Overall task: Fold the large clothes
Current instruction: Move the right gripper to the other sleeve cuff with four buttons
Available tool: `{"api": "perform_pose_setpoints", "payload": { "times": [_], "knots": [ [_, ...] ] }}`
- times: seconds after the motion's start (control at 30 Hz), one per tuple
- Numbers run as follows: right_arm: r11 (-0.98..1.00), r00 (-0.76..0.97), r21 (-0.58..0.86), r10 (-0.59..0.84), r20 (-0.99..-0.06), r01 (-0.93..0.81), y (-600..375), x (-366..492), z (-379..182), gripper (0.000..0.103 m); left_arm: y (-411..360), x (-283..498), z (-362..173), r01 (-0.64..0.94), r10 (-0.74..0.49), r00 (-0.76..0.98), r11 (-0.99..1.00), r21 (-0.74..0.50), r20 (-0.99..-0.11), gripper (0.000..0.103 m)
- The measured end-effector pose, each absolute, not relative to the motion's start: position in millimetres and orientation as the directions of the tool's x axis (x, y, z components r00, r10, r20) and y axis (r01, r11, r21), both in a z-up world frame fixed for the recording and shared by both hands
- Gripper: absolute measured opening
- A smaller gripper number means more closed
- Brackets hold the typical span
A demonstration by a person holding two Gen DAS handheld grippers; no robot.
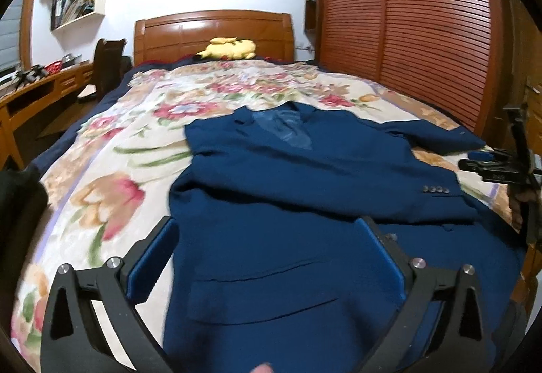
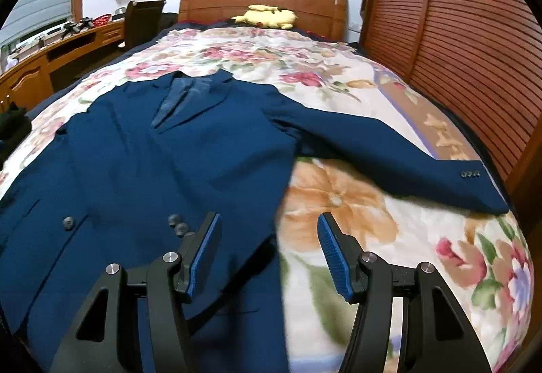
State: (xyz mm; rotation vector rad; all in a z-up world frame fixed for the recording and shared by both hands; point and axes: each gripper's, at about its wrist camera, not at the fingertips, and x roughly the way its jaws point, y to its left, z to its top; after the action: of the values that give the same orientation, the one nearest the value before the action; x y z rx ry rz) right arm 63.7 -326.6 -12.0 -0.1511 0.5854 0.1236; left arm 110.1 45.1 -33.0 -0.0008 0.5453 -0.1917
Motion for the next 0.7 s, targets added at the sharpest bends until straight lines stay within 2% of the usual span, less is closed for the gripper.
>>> {"api": "perform_pose_setpoints", "payload": {
  "times": [0.5, 0.7],
  "knots": [
    [0.987, 0.821, -0.158, -0.056, -0.568, -0.042, -359.8, 102.0, -12.1, 0.063, -3.0, 125.8, -34.3, 0.258, -0.241, 0.813, 0.965, -0.044, -0.530, 0.103],
    [0.983, 0.817, -0.184, -0.104, -0.568, -0.003, -385.8, 121.9, -11.1, 0.067, -20.0, 130.6, -35.5, 0.286, -0.264, 0.801, 0.957, -0.044, -0.538, 0.103]
  ]
}}
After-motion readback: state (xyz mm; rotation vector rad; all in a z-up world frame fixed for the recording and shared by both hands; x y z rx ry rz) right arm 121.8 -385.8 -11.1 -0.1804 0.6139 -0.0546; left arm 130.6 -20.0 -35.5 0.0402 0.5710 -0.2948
